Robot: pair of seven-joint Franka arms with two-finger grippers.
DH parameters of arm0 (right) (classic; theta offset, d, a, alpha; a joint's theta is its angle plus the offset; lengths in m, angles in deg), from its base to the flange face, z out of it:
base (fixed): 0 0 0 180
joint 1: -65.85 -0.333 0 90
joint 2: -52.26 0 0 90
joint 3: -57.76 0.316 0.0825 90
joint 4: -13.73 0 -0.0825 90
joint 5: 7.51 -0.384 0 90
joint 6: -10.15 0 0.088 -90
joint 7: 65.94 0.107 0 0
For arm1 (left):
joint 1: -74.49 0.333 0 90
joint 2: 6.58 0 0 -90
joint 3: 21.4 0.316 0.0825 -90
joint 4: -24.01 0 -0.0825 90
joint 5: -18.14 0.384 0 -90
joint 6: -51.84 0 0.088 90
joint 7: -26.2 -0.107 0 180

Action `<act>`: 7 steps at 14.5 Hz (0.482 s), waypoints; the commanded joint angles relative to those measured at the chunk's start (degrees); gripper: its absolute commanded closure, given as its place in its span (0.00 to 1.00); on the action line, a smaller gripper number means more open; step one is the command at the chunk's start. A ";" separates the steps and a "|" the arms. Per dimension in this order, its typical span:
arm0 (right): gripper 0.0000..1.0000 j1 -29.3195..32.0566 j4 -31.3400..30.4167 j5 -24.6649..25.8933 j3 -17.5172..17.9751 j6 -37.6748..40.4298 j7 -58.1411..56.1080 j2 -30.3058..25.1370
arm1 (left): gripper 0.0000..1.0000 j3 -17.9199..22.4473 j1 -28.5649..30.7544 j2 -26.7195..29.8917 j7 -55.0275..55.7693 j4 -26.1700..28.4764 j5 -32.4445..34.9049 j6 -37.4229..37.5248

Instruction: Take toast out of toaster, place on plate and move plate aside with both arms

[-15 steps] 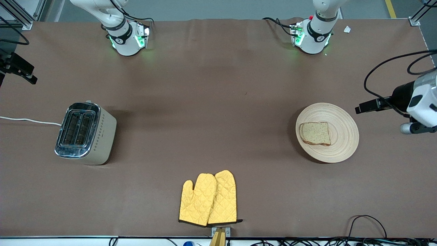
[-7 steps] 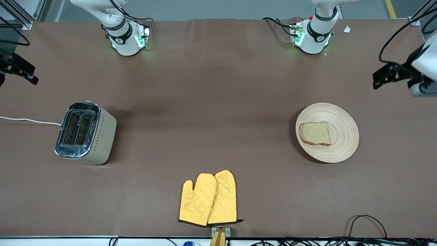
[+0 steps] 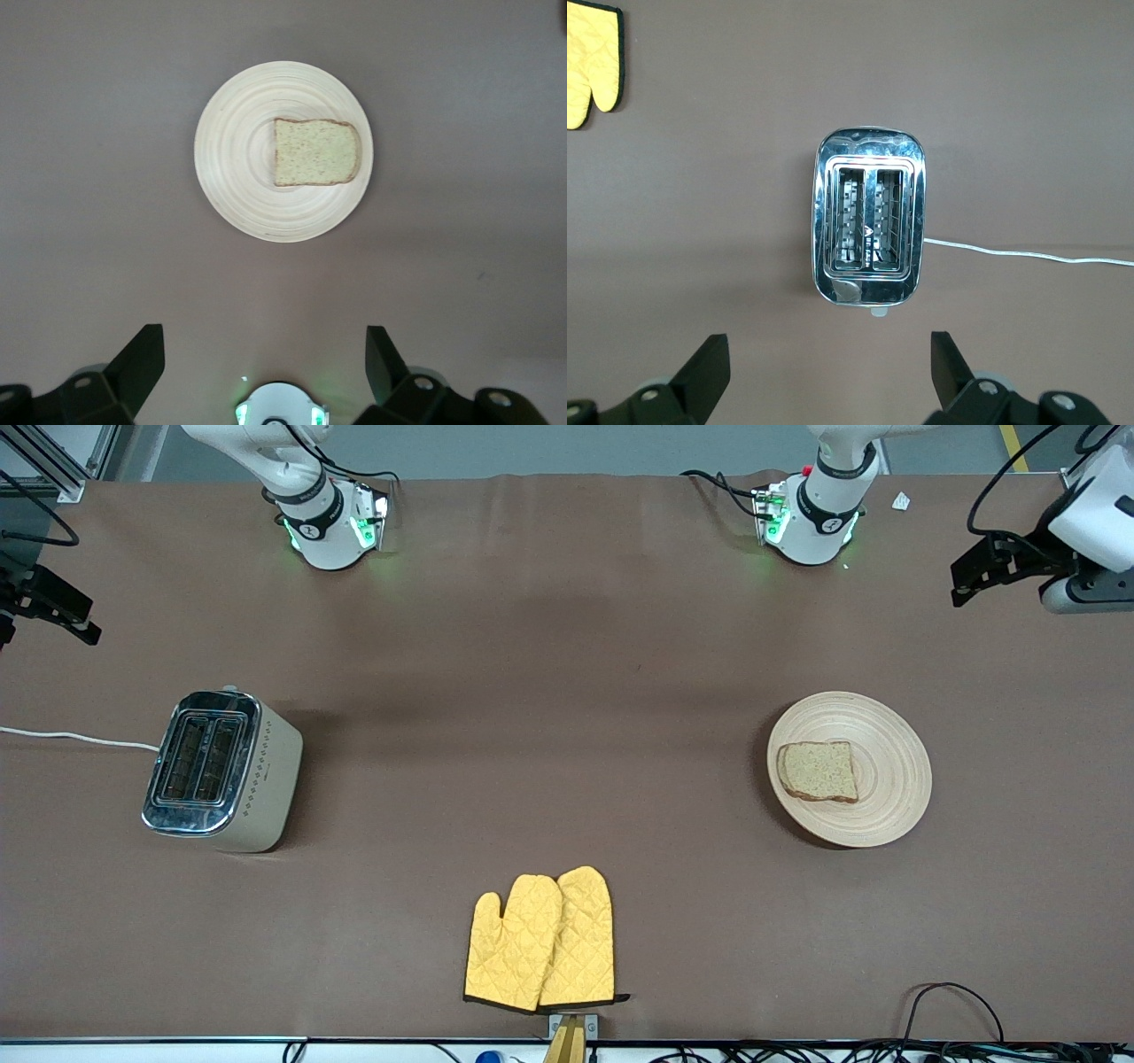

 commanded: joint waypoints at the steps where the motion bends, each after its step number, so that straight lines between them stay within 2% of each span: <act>1: 0.00 0.15 0.04 -0.60 0.06 0.46 0.22 0.00 | 0.00 1.51 0.04 3.46 -0.14 3.64 -2.42 -2.51; 5: 0.00 0.06 0.04 -0.51 0.06 0.38 0.22 0.00 | 0.00 3.35 -0.04 -0.05 -2.25 -0.48 -1.63 -2.16; 7: 0.00 0.06 0.04 -0.51 0.06 0.38 0.30 0.00 | 0.00 3.27 -0.31 -0.76 -2.79 -0.84 0.55 -2.16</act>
